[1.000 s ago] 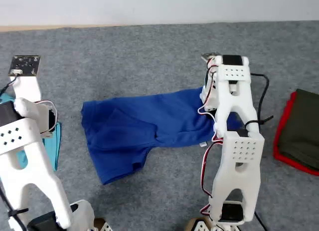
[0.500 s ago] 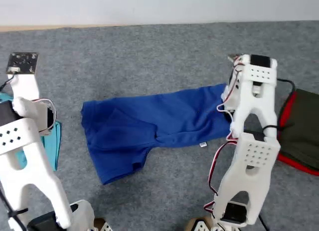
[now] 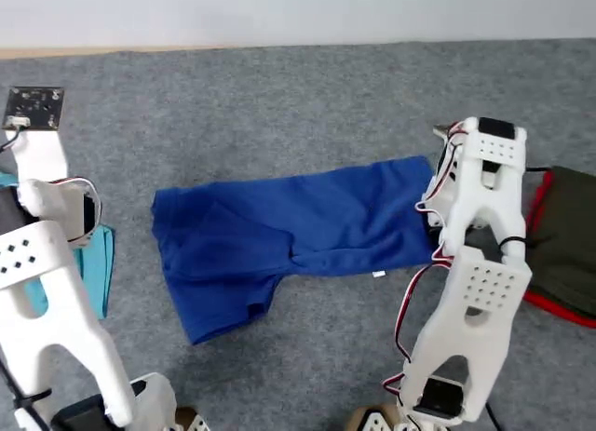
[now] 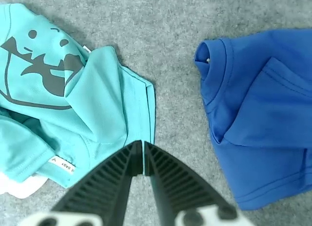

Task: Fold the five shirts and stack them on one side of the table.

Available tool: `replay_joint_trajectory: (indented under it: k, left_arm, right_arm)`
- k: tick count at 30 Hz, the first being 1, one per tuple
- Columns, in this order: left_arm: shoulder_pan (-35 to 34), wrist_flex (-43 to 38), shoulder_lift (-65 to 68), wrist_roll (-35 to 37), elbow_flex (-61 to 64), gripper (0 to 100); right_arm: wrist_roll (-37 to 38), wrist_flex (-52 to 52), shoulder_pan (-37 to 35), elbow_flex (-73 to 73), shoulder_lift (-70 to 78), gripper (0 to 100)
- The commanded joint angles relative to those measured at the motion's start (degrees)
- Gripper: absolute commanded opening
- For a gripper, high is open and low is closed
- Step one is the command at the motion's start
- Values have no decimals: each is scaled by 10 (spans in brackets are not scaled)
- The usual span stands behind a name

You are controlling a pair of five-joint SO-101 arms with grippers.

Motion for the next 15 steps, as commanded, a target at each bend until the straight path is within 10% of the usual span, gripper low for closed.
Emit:
replay_joint_trajectory:
  k: [1,15]
  left_arm:
    - [9,6,-20,0,-21,9]
    - [-11,19,-3,-1,-8,70]
  right_arm:
    - [5,8,-25,-39,-93,10]
    - [6,24,-183,-22,-202,10]
